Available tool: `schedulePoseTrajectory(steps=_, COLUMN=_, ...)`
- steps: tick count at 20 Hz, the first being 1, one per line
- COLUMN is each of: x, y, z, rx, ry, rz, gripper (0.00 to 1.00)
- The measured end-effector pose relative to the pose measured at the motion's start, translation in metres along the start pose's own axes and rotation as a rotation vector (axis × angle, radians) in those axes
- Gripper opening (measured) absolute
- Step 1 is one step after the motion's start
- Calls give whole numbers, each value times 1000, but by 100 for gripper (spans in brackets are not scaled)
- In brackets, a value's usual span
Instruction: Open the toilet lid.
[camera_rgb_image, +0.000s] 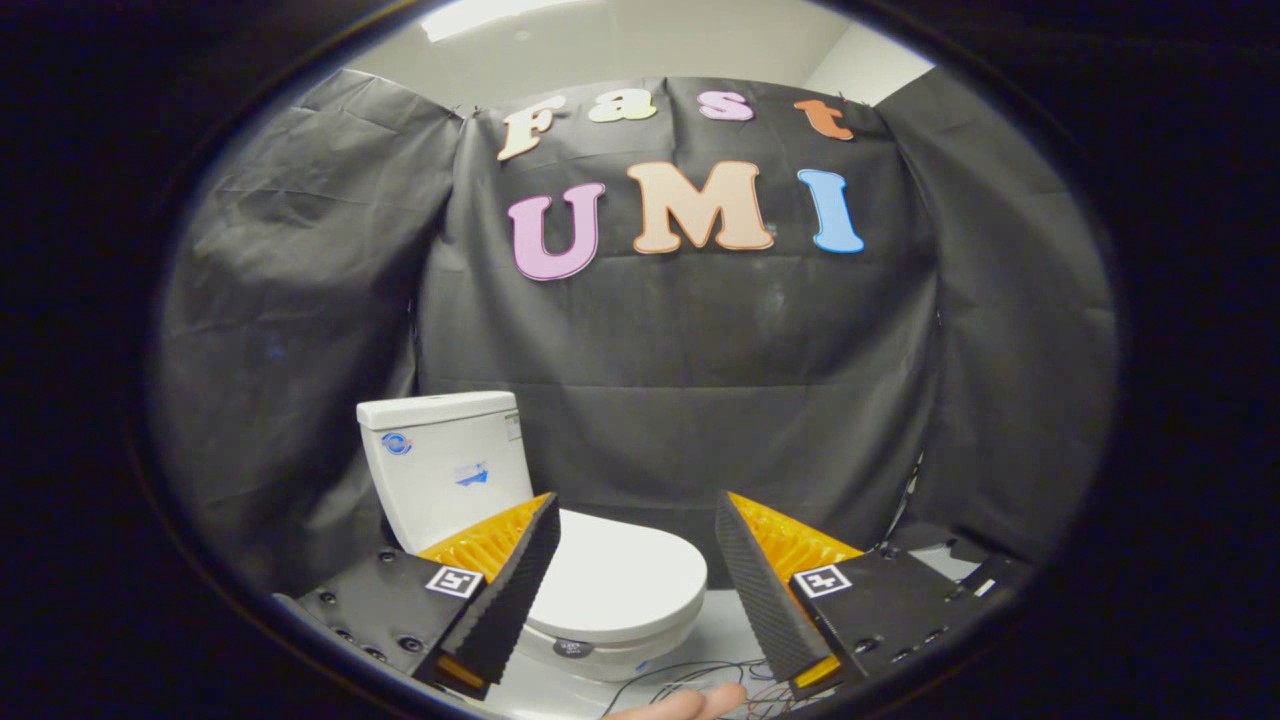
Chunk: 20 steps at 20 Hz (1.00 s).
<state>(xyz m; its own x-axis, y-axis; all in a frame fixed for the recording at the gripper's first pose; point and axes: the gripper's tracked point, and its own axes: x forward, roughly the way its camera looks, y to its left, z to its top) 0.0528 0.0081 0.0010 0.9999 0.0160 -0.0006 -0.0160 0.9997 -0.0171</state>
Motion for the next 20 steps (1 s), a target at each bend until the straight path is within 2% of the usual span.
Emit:
schedulePoseTrajectory(steps=3, x=19, y=7, z=-5, rx=-45, ry=1, rz=2, gripper=97)
schedulePoseTrajectory(steps=4, x=25, y=18, z=-6, rx=-26, ry=-18, rz=37, gripper=97)
schedulePoseTrajectory(steps=7, x=40, y=40, z=-38, rx=60, ry=51, rz=64, gripper=96)
schedulePoseTrajectory(steps=13, x=49, y=81, z=-92, rx=319, ry=56, rz=109, gripper=95)
schedulePoseTrajectory(steps=16, x=49, y=82, z=-117, rx=490, ry=40, rz=64, gripper=97)
schedulePoseTrajectory(steps=20, x=40, y=81, z=-172, rx=653, ry=101, rz=-71, gripper=97)
